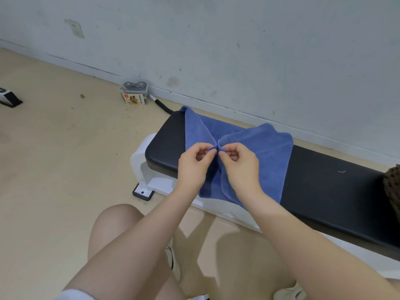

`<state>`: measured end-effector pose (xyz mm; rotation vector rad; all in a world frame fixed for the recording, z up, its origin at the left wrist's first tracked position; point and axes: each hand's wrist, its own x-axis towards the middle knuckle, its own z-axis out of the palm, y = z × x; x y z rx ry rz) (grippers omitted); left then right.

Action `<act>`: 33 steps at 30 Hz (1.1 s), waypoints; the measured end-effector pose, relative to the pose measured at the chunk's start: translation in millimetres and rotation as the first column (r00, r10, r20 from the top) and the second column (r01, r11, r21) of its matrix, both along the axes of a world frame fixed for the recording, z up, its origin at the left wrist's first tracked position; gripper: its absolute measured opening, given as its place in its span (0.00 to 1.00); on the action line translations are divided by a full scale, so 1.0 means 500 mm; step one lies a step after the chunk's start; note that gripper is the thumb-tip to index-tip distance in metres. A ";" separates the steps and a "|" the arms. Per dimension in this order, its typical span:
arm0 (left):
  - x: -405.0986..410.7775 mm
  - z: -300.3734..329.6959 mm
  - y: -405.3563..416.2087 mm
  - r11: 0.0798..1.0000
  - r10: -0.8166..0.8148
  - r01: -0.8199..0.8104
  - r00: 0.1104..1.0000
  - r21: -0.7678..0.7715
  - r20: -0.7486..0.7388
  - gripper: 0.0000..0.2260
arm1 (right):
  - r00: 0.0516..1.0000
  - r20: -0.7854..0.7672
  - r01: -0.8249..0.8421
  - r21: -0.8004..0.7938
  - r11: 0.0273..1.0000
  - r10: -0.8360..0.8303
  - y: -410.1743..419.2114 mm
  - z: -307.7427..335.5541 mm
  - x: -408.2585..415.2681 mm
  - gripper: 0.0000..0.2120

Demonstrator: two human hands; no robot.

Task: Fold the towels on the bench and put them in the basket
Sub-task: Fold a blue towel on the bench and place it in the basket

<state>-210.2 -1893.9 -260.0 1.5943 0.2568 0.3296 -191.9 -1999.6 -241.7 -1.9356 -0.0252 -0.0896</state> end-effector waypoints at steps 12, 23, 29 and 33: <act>-0.005 0.004 -0.051 0.995 0.020 -0.009 0.994 0.104 -0.104 0.06 | 0.998 -0.056 0.038 0.066 0.997 -0.034 -0.030 -0.007 -0.014 0.06; 0.001 -0.001 -0.053 0.997 -0.078 0.072 0.976 -0.037 -0.205 0.06 | 0.959 -0.127 -0.195 0.349 0.917 0.253 -0.057 -0.012 -0.021 0.19; 0.027 0.014 -0.048 0.985 -0.124 0.149 0.962 0.088 -0.242 0.11 | 0.978 -0.139 -0.138 0.126 0.982 0.155 -0.096 -0.039 -0.026 0.25; 0.033 0.049 -0.063 0.989 -0.119 0.134 0.973 0.063 -0.199 0.14 | 0.985 -0.053 -0.172 -0.222 0.960 0.164 -0.110 -0.063 -0.035 0.26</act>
